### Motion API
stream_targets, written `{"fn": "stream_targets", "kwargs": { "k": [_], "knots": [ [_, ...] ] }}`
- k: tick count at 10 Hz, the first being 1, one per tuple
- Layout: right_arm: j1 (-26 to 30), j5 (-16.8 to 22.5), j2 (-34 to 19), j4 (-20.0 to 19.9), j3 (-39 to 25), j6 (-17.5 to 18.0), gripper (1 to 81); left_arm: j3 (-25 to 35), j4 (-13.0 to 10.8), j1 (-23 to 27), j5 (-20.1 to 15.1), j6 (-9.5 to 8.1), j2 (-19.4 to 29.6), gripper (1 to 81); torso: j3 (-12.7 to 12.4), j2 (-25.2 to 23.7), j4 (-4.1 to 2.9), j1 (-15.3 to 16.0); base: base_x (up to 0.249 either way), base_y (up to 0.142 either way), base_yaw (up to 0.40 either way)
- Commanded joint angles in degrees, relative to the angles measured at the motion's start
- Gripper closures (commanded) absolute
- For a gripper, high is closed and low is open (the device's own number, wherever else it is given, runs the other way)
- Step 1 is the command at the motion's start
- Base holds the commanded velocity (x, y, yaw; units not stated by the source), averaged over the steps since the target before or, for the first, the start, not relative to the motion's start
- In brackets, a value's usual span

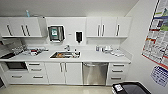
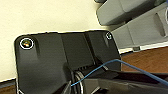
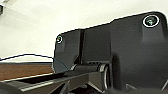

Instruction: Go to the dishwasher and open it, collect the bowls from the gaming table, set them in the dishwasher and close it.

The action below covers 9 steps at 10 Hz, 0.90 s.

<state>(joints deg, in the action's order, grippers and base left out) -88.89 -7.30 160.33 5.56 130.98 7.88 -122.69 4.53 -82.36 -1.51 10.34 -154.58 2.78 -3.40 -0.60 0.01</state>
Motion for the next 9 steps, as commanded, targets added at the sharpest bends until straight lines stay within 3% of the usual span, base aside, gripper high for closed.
{"fn": "stream_targets", "kwargs": {
  "k": [1, 9],
  "knots": [
    [2.8, 2.64, -0.6, 0.86, -0.73, -0.32, 1.0, 0.87, 0.56, 3.47, -3.15, 0.12, 0.93, 1.0, 0.0, 0.0, 0.0, 0.0, 0.101, 0.0, 0.0],
    [2.97, 2.64, -0.6, 0.86, -0.64, -0.32, 1.0, 0.87, 0.47, 3.39, -3.15, 0.12, 0.67, 1.0, 0.0, 0.0, 0.0, -0.01, 0.099, 0.0, 0.0]
  ]
}}
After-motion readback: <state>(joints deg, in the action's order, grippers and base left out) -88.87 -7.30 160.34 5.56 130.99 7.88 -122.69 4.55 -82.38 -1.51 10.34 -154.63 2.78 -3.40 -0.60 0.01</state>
